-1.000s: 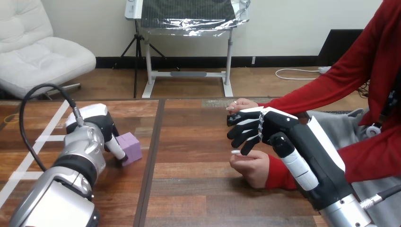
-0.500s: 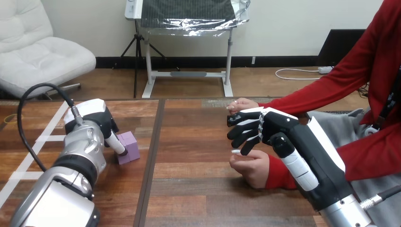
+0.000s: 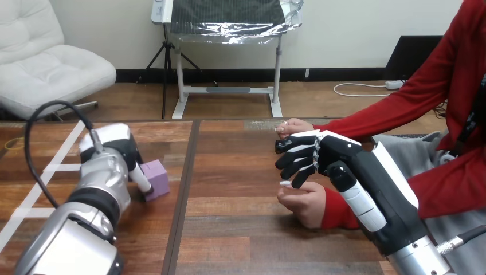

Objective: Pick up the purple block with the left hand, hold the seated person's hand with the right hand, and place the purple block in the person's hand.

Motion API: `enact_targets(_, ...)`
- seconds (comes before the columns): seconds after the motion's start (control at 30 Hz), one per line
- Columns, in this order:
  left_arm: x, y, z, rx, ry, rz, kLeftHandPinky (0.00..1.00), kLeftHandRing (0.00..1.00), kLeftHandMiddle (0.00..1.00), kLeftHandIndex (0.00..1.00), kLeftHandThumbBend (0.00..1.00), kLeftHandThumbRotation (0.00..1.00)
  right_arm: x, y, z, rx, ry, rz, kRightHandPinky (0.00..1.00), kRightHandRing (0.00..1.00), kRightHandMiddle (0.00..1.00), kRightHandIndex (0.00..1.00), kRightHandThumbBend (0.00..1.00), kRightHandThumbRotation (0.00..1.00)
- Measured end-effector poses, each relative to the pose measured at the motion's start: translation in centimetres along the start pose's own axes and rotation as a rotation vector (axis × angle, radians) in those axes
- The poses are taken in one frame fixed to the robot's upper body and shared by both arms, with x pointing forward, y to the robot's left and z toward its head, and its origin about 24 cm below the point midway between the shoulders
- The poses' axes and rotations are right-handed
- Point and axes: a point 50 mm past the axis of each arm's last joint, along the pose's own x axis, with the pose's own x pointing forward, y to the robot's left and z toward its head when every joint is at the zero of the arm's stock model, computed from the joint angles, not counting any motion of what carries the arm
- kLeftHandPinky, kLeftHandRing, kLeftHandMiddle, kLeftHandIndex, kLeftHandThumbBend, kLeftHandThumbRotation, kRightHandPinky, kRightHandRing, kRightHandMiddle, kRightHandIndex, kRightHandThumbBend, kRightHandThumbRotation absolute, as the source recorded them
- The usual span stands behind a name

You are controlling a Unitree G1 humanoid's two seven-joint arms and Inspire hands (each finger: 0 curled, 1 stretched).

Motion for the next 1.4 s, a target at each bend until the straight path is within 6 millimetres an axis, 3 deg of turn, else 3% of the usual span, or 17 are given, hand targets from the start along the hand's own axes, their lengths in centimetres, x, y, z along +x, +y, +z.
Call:
enact_targets(0.37,-0.07,-0.45,0.55,0.054,-0.003,-0.027,0.64,0.79,0.82,0.75,0.78,0.37,0.0,0.0,0.0,0.0,0.0,0.0,0.45,0.55,0.6,0.65,0.84,0.96)
enact_targets(1.4,-0.11,-0.75,0.75,0.059,0.005,-0.057,0.66,0.81,0.83,0.79,0.83,0.4,0.0,0.01,0.0,0.0,0.0,0.0,0.44,0.55,0.6,0.65,0.84,0.95)
